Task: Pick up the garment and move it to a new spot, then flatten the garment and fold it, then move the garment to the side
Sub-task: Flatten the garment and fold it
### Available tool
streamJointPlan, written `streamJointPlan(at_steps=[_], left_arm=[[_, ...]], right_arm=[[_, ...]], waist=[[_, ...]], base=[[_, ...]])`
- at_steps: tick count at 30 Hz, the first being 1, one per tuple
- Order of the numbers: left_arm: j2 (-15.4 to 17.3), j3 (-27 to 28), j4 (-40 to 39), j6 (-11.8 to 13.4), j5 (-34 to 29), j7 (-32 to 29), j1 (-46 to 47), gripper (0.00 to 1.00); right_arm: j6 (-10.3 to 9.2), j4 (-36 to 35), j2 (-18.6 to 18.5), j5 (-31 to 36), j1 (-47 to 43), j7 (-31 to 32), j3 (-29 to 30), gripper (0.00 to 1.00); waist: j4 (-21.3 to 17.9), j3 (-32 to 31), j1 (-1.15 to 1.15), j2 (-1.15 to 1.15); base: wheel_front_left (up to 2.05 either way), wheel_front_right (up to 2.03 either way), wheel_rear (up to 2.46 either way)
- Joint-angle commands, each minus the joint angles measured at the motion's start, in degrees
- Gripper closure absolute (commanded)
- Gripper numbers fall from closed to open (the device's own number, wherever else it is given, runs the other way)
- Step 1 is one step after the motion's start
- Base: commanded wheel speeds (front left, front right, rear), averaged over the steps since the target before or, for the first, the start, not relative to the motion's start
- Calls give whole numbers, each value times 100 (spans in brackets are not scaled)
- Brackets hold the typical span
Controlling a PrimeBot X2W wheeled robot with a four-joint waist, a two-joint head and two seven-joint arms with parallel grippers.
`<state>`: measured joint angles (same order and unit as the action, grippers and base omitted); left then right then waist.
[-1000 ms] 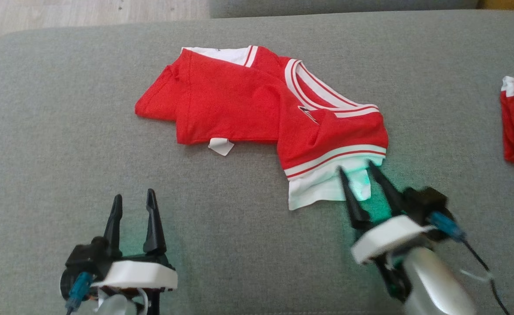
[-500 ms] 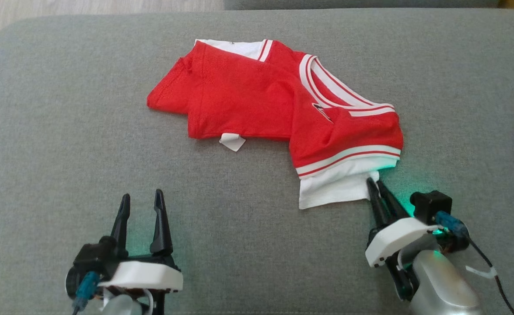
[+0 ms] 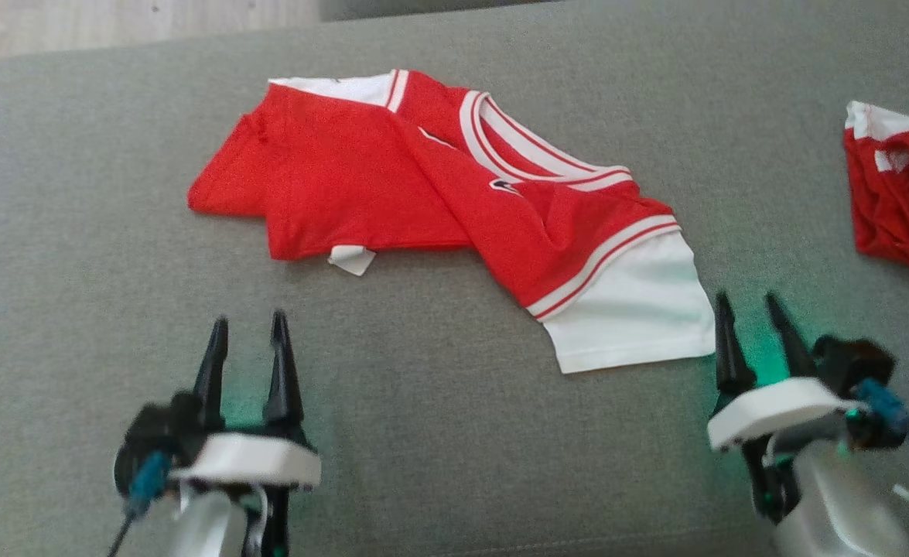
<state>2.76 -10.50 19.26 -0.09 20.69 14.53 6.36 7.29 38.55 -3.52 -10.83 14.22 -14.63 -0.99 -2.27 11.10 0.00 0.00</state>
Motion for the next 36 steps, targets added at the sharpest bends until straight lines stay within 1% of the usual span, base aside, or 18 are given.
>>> streamJointPlan(at_steps=[1,3,5,7,9,15,21,22,23,24,33,36], left_arm=[[12,183,-103,-51,9,47,406,0],[12,198,78,-150,-40,47,790,0],[11,238,254,-205,-45,47,1060,0],[11,342,425,-266,73,47,1313,0],[11,494,629,-406,423,47,1510,0],[11,843,1183,-563,454,47,1817,0],[11,880,1505,-683,616,47,1927,0],[11,845,1516,-699,673,47,1934,20],[11,799,1538,-710,729,47,1937,78],[11,764,1554,-718,756,47,1945,100],[11,294,1491,-737,1107,47,1821,100],[11,364,1348,-738,1018,47,1749,100]], right_arm=[[20,-399,-30,19,76,-37,-68,0],[20,-877,8,50,27,-37,-23,0],[20,-1081,31,63,28,-37,-61,0],[20,-1188,47,69,56,-37,-142,0],[20,-1261,57,52,101,-37,-251,0],[20,-1471,62,-217,195,-37,-563,0],[20,-1586,63,-196,223,-37,-646,0],[20,-1591,63,-199,219,-37,-642,0],[20,-1593,63,-193,213,-37,-638,0],[20,-1596,63,-191,205,-37,-627,0],[20,-1499,64,-247,191,-37,-618,0],[20,-1483,64,-252,180,-37,-597,0]], waist=[[-134,134,0,0],[-268,311,0,0],[-337,427,0,0],[-410,542,0,0],[-488,642,0,0],[-618,841,0,0],[-633,927,0,0],[-625,930,0,0],[-610,926,0,0],[-591,922,0,0],[-385,719,0,0],[-319,628,0,0]], base=[[0,0,0],[0,0,0],[0,0,0],[0,0,0],[0,0,0],[0,0,0],[0,0,0],[0,0,0],[0,0,0],[0,0,0],[0,0,0],[0,0,0]])
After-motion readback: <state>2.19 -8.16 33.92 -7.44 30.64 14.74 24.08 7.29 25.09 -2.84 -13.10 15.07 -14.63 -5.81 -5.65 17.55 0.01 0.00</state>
